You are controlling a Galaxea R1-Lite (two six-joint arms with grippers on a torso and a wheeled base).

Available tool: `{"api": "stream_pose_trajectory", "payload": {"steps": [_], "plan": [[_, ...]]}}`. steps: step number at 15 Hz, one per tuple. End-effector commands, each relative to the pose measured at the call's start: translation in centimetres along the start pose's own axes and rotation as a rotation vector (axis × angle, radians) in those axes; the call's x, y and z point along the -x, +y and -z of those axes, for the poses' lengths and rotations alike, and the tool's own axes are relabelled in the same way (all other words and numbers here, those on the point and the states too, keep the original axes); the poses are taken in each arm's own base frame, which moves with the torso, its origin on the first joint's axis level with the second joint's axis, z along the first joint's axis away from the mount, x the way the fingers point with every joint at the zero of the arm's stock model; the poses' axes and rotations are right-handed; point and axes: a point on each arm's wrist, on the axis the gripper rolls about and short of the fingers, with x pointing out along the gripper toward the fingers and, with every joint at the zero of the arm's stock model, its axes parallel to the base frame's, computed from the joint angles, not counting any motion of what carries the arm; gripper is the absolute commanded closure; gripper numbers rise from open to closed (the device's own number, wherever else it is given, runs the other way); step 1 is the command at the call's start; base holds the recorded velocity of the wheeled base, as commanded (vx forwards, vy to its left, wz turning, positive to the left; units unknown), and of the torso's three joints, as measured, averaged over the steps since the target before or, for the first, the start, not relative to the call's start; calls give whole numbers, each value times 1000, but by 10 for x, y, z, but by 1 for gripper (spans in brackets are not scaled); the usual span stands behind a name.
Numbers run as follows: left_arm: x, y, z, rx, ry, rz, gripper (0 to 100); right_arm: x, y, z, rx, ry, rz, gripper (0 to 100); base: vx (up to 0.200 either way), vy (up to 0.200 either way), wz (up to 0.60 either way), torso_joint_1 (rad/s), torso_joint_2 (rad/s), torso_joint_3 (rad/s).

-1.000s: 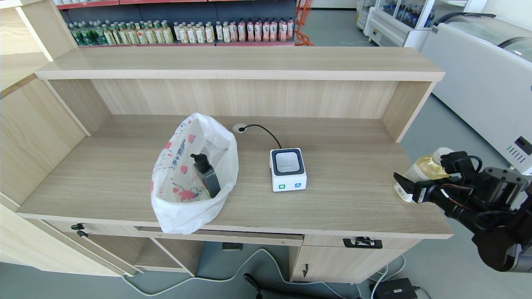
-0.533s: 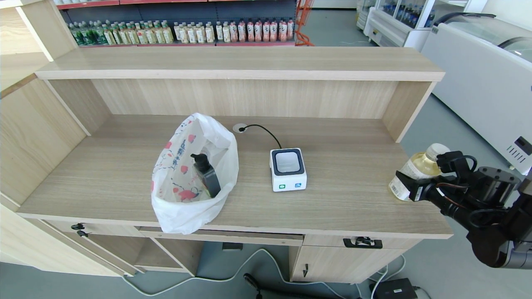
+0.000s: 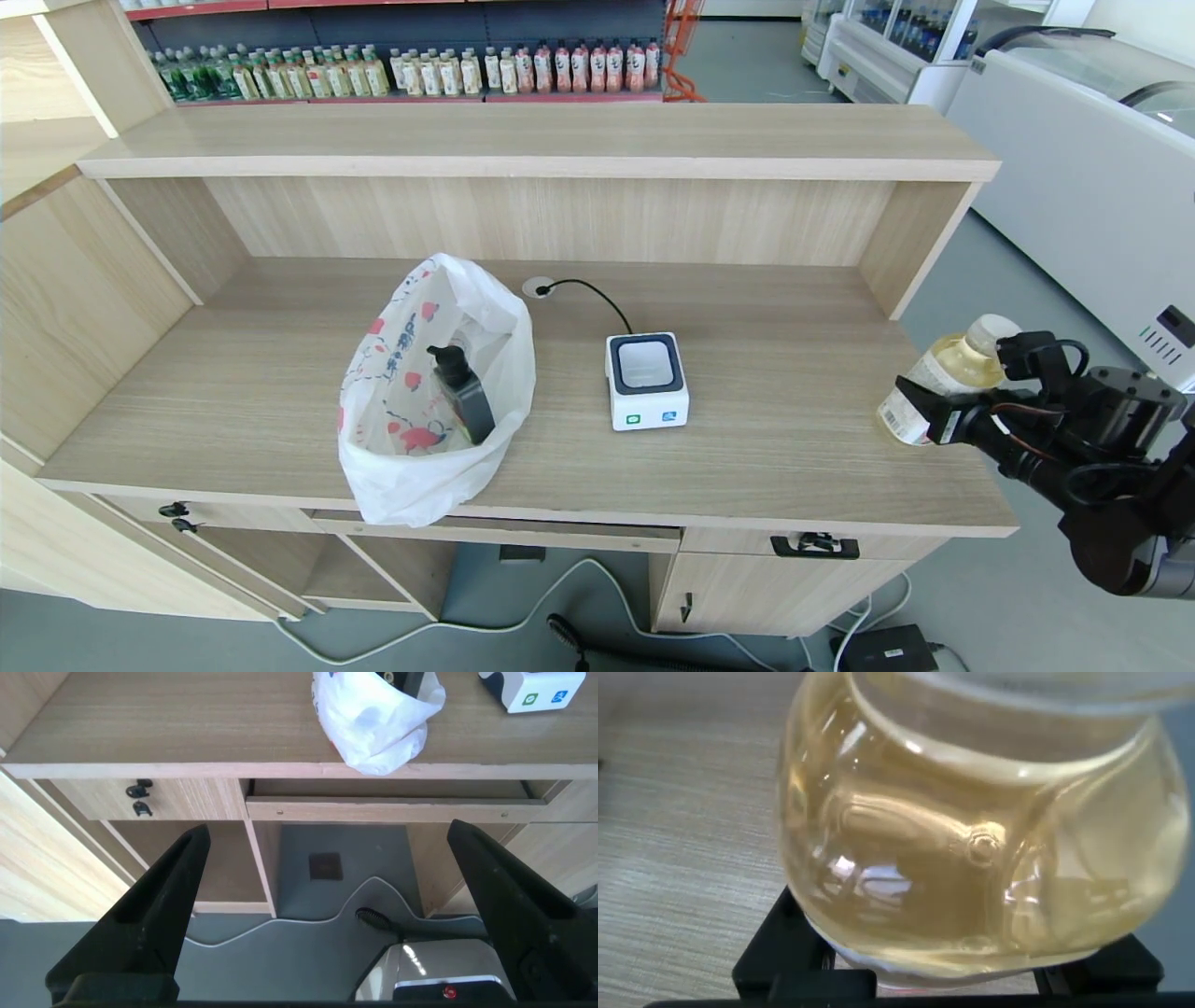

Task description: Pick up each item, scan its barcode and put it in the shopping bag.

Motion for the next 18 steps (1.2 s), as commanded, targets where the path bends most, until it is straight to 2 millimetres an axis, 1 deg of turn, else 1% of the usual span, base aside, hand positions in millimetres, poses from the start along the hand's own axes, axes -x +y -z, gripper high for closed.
{"api": "stream_pose_trajectory", "payload": {"steps": [1, 2, 3, 4, 5, 6, 7, 8, 9, 10, 12, 14, 17, 18], "plan": [[0, 0, 0, 0, 0, -2, 0, 41, 29, -77, -141, -49, -169, 100, 0, 0, 0, 0, 0, 0], [0, 0, 0, 0, 0, -1, 0, 69, 48, -109, -228, -27, -285, 100, 0, 0, 0, 0, 0, 0], [0, 0, 0, 0, -1, 1, 0, 92, 61, -132, -292, -13, -381, 100, 0, 0, 0, 0, 0, 0], [0, 0, 0, 0, -1, 1, 0, 122, 77, -160, -367, 3, -507, 100, 0, 0, 0, 0, 0, 0], [0, 0, 0, 0, 0, -1, 0, 150, 89, -184, -446, 20, -624, 100, 0, 0, 0, 0, 0, 0], [0, 0, 0, 0, 0, -1, 0, 170, 95, -199, -496, 29, -708, 100, 0, 0, 0, 0, 0, 0], [0, 0, 0, 0, 0, -1, 0, 194, 103, -213, -552, 52, -831, 100, 0, 0, 0, 0, 0, 0], [0, 0, 0, 0, -1, 1, 0, 196, 103, -213, -554, 54, -838, 100, 0, 0, 0, 0, 0, 0], [0, 0, 0, 0, 0, -1, 0, 209, 109, -215, -548, 67, -933, 100, 0, 0, 0, 0, 0, 0], [0, 0, 0, 0, -1, 1, 0, 211, 113, -213, -546, 85, -980, 100, 0, 0, 0, 0, 0, 0], [0, 0, 0, 0, -1, 1, 0, 209, 119, -214, -541, 96, -1029, 100, 0, 0, 0, 0, 0, 0], [0, 0, 0, 0, 0, -1, 0, 211, 127, -219, -530, 109, -1121, 100, 0, 0, 0, 0, 0, 0], [0, 0, 0, 0, -1, 1, 0, 211, 134, -222, -519, 134, -1207, 100, 0, 0, 0, 0, 0, 0], [0, 0, 0, 0, -1, 1, 0, 208, 137, -225, -511, 146, -1247, 100, 0, 0, 0, 0, 0, 0]]}}
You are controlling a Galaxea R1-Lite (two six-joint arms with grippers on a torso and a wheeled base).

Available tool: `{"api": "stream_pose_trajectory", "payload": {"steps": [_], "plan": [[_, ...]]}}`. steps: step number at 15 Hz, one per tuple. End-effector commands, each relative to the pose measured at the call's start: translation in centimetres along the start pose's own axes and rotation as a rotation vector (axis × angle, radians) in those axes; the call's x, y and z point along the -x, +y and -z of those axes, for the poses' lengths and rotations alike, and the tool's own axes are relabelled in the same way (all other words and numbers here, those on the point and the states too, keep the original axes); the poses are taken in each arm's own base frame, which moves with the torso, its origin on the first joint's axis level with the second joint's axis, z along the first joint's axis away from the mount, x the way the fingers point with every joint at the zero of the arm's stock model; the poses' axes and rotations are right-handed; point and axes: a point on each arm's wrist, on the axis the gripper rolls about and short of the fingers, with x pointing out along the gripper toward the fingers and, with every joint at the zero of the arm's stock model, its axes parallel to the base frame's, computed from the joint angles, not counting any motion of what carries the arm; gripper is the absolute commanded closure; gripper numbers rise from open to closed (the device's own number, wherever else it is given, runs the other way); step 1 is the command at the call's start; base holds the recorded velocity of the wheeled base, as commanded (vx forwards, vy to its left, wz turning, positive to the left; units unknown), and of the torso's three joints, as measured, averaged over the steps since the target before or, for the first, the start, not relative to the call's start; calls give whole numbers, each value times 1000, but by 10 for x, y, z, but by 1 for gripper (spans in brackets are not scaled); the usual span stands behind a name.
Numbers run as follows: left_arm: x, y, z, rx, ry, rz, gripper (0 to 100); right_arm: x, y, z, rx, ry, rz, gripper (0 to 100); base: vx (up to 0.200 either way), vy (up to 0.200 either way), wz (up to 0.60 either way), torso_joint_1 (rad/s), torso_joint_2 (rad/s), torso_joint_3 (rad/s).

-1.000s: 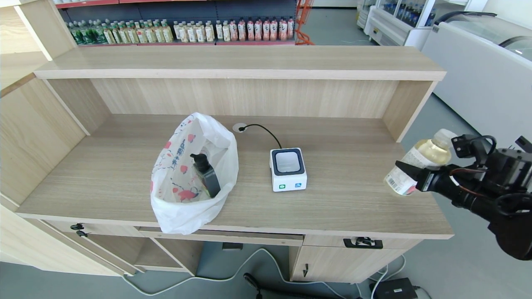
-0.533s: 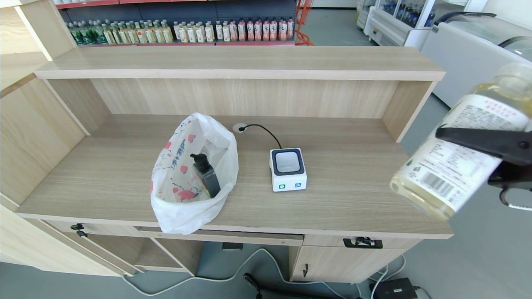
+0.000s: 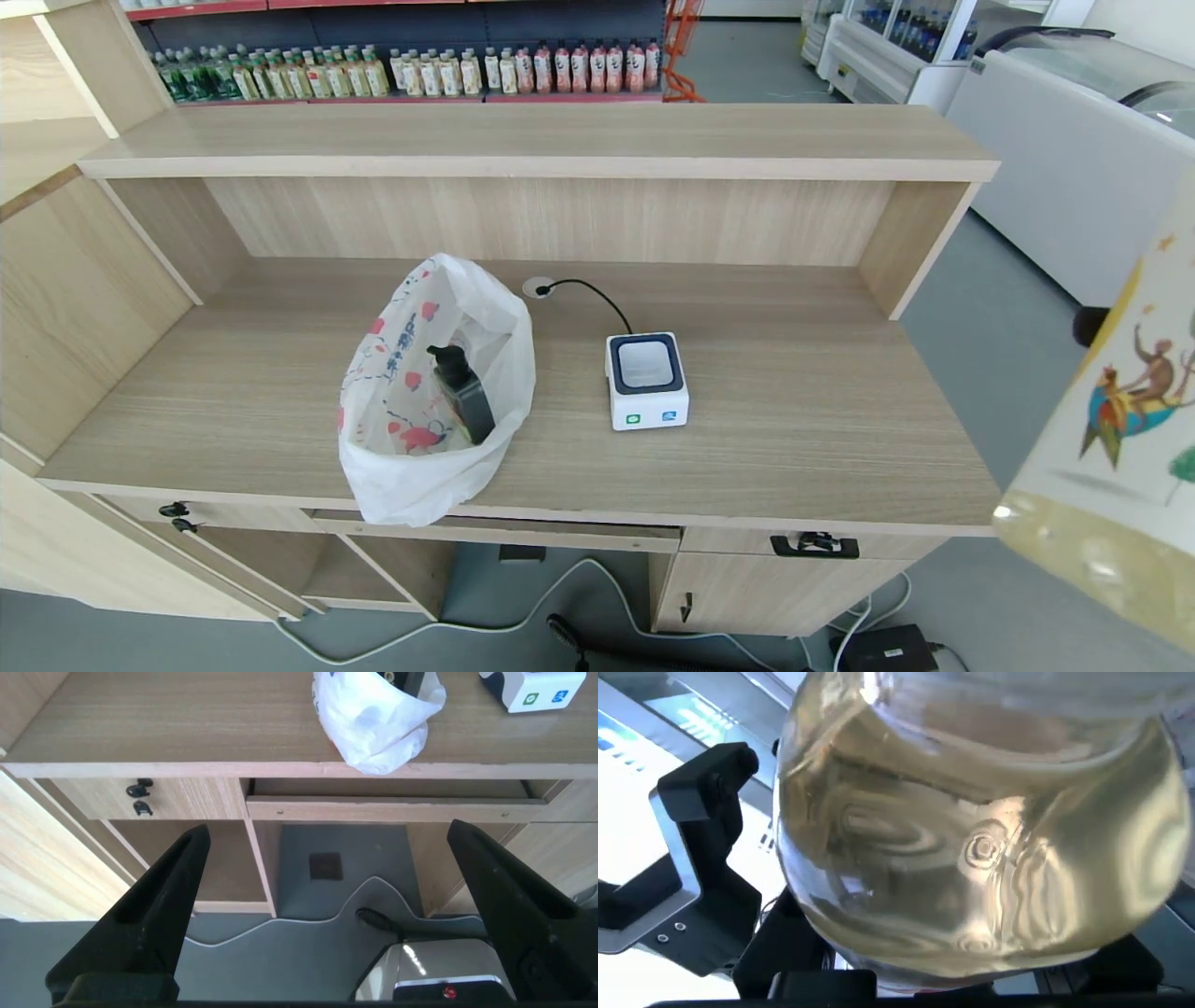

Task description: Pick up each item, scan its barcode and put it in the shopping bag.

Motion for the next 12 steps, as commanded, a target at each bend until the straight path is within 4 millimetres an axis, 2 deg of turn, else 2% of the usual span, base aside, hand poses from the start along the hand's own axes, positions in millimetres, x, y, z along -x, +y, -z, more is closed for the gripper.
{"api": "stream_pose_trajectory", "payload": {"steps": [1, 6, 12], "plan": [[0, 0, 0, 0, -1, 1, 0, -7, -1, -4, -3, 18, -34, 100, 0, 0, 0, 0, 0, 0], [0, 0, 0, 0, -1, 1, 0, -19, -9, -14, -10, 34, -50, 100, 0, 0, 0, 0, 0, 0], [0, 0, 0, 0, -1, 1, 0, -26, -13, -9, -19, 53, -69, 100, 0, 0, 0, 0, 0, 0]]}}
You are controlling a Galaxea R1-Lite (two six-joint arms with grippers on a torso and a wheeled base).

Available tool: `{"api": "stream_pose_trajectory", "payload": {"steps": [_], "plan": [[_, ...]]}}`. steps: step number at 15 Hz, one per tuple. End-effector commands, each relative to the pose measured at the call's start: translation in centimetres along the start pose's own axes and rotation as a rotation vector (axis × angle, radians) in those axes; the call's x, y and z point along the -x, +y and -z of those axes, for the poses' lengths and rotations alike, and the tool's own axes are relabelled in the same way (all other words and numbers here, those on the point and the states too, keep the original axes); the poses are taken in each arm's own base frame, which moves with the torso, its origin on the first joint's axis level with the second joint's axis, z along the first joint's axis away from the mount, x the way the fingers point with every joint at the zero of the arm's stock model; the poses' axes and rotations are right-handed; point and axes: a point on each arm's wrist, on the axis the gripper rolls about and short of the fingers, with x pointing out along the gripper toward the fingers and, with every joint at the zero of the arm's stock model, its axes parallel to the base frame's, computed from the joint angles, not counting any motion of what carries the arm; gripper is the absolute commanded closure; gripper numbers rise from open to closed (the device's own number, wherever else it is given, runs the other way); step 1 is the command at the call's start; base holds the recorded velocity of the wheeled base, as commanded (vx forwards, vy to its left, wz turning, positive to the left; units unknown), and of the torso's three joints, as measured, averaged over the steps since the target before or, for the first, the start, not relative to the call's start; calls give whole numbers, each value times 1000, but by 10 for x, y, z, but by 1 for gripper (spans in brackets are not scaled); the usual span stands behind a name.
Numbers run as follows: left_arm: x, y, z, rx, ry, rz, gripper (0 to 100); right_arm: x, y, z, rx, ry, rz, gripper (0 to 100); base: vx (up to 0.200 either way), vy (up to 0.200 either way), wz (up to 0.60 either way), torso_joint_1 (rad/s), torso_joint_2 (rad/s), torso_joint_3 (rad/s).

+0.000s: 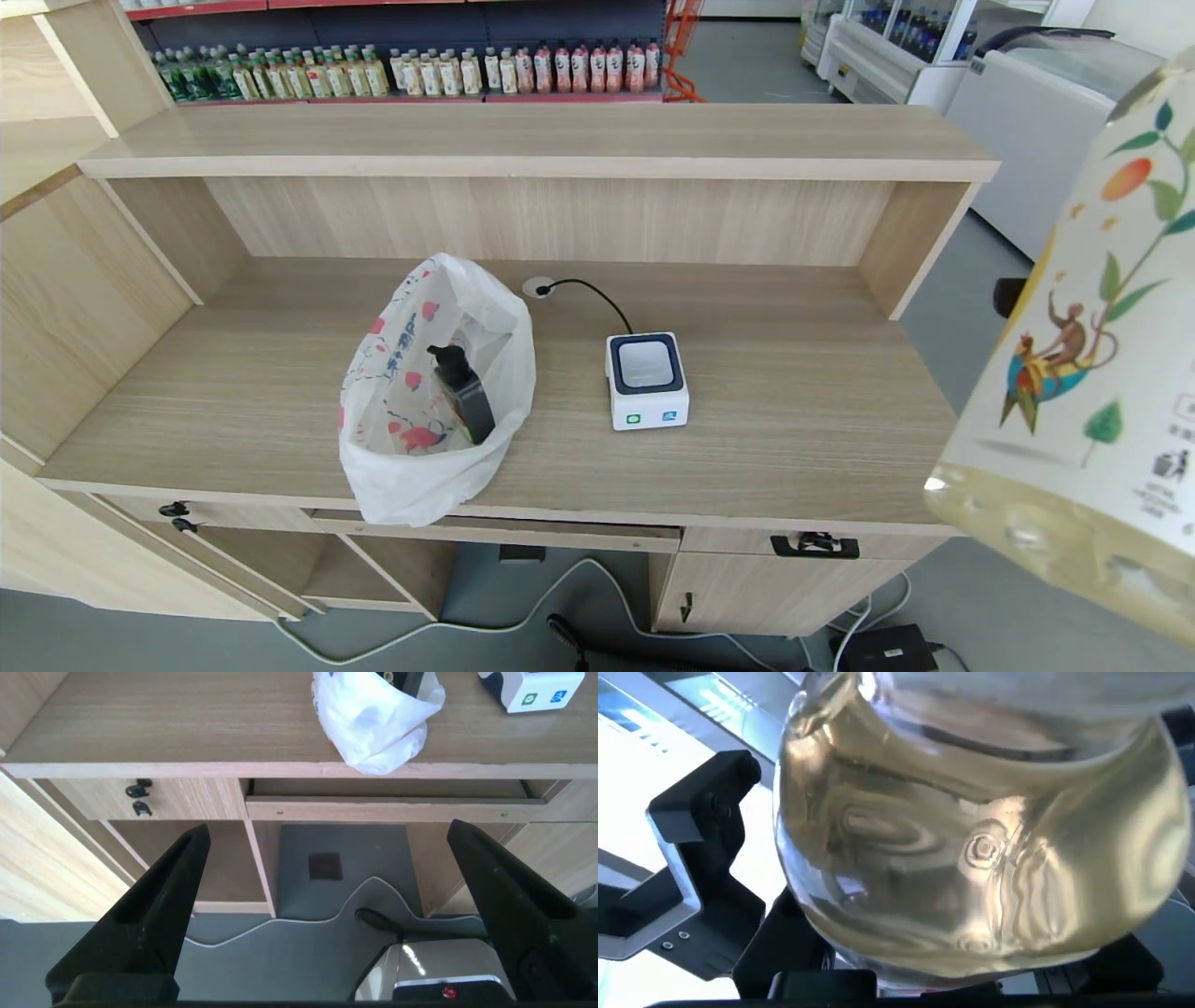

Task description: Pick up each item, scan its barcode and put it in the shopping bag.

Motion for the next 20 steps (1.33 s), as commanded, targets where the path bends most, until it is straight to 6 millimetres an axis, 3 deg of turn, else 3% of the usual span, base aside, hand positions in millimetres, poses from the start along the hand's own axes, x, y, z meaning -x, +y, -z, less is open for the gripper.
{"api": "stream_pose_trajectory", "payload": {"steps": [1, 15, 16, 18, 20], "plan": [[0, 0, 0, 0, 0, -1, 0, -5, -3, 0, 1, 5, -14, 100, 0, 0, 0, 0, 0, 0], [0, 0, 0, 0, 0, 1, 0, -1, 4, 9, 1, 12, -31, 100, 0, 0, 0, 0, 0, 0], [0, 0, 0, 0, 0, 1, 0, 1, -3, 14, 65, 8, -2, 100, 0, 0, 0, 0, 0, 0], [0, 0, 0, 0, 0, 1, 0, 13, -39, 19, 378, 16, 176, 100, 0, 0, 0, 0, 0, 0], [0, 0, 0, 0, 0, -1, 0, 44, -88, 12, 734, 76, 486, 100, 0, 0, 0, 0, 0, 0]]}}
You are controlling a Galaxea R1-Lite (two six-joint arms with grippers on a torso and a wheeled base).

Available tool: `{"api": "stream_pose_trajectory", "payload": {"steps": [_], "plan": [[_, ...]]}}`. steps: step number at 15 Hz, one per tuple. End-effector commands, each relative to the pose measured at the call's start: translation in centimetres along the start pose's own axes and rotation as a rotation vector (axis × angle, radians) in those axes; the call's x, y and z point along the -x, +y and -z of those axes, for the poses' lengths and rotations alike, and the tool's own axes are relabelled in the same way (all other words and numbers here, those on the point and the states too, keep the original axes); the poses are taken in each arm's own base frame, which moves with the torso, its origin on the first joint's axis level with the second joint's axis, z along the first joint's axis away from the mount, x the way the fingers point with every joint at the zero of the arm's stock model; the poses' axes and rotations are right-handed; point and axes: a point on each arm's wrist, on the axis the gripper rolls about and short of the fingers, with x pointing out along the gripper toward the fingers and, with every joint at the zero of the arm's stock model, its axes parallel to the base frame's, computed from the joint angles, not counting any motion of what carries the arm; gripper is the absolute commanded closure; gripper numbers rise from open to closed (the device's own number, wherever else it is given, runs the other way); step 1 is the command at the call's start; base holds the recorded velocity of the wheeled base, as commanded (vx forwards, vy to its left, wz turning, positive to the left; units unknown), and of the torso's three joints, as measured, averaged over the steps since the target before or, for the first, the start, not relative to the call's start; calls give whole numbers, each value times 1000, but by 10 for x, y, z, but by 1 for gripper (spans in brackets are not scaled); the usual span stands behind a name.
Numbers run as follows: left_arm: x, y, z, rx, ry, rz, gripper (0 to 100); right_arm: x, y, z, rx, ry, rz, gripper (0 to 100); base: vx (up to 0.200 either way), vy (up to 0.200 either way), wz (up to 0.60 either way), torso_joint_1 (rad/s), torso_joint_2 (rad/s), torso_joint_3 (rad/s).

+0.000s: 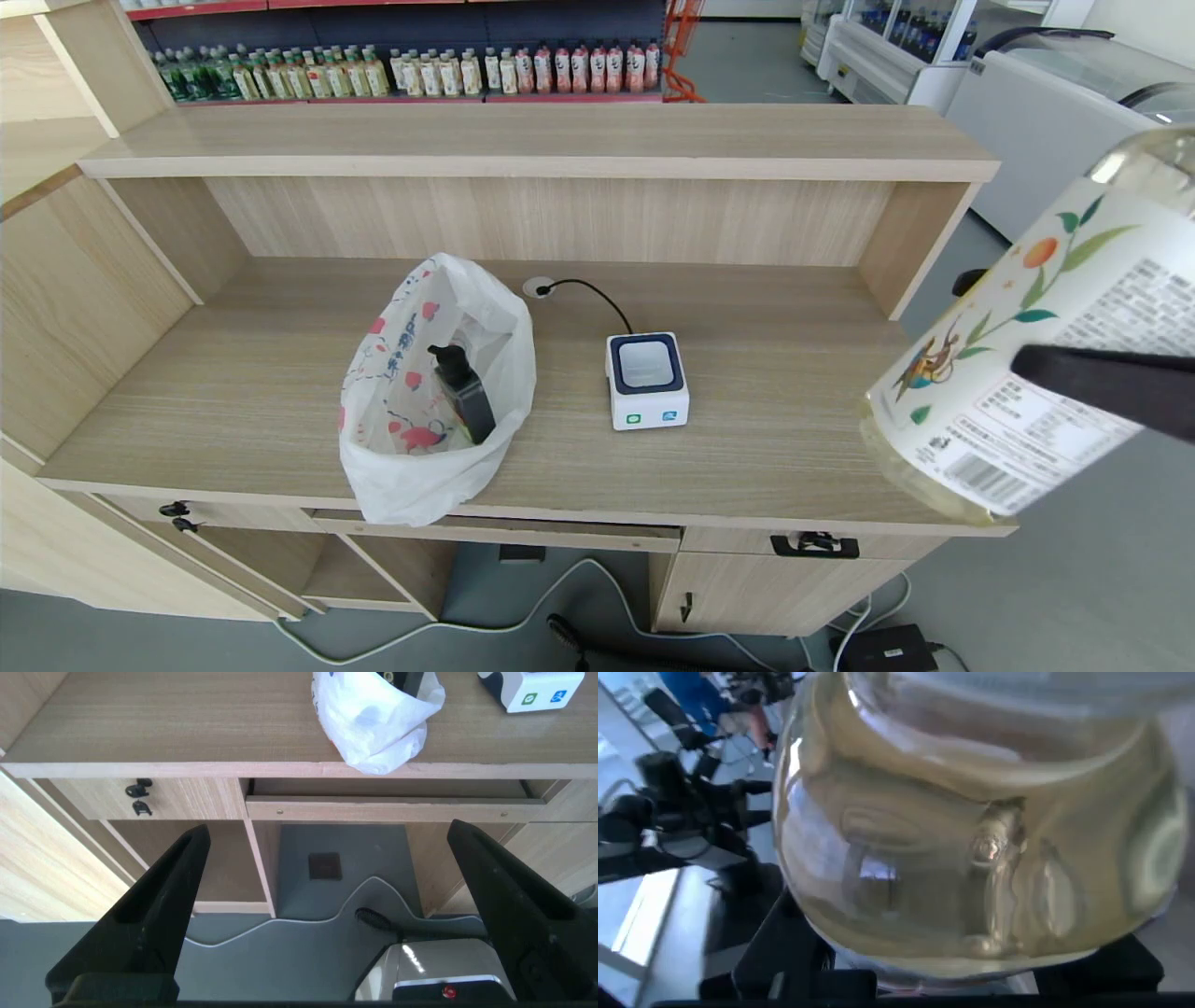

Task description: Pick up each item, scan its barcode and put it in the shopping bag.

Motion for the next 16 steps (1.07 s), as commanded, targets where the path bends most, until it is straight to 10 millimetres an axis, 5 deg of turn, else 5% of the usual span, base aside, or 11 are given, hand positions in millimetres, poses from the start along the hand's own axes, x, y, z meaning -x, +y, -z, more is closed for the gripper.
{"api": "stream_pose_trajectory", "payload": {"steps": [1, 3, 9, 16], "plan": [[0, 0, 0, 0, 0, -2, 0, 18, -56, 35, 199, 159, 311, 100, 0, 0, 0, 0, 0, 0], [0, 0, 0, 0, 0, -2, 0, 31, -80, 41, 355, 205, 501, 100, 0, 0, 0, 0, 0, 0], [0, 0, 0, -6, 0, -1, 0, 43, -118, 59, 793, 316, 661, 100, 0, 0, 0, 0, 0, 0], [0, 0, 0, -3, 0, -1, 0, 38, -121, 66, 968, 348, 632, 100, 0, 0, 0, 0, 0, 0]]}}
